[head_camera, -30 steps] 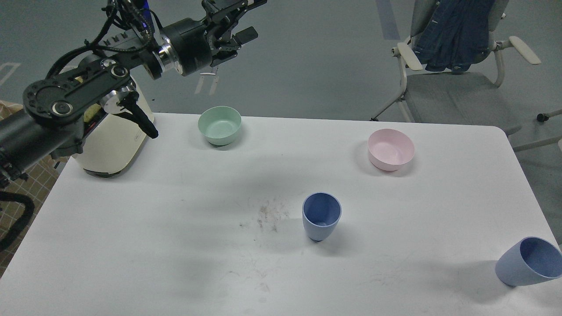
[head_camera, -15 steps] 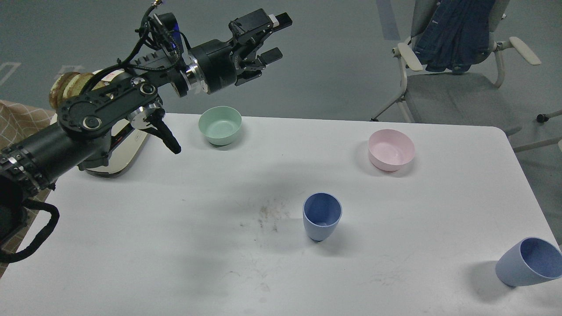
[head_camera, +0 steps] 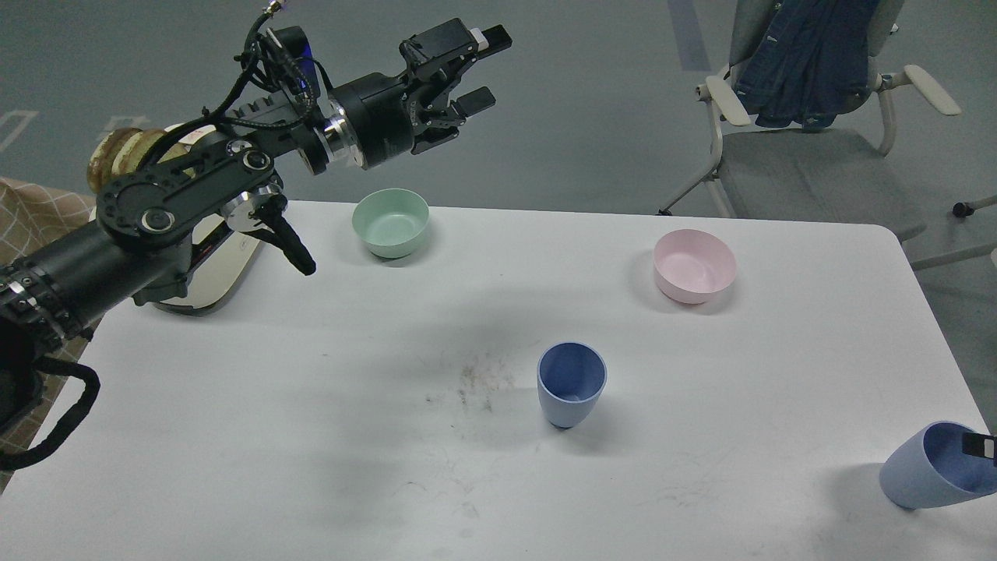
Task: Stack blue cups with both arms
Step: 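Grasp the other blue cup with the right gripper and lift it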
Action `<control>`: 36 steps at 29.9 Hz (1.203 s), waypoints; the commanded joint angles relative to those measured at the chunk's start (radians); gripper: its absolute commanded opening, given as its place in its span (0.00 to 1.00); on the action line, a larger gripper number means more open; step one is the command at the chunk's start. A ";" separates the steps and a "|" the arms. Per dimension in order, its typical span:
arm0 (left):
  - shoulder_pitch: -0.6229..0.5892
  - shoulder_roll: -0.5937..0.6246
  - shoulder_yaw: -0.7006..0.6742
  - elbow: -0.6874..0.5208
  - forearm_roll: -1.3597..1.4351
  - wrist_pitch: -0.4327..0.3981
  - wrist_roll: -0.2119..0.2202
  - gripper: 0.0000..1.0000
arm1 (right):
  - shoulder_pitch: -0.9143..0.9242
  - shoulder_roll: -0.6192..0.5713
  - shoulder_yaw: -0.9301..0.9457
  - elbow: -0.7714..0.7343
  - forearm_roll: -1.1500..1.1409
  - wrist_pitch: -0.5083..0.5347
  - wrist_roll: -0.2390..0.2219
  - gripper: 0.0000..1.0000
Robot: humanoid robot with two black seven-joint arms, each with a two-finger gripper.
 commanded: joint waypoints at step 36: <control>0.021 0.003 0.002 0.000 0.003 0.000 -0.001 0.96 | 0.393 0.263 0.126 -0.054 -0.099 0.117 0.000 0.00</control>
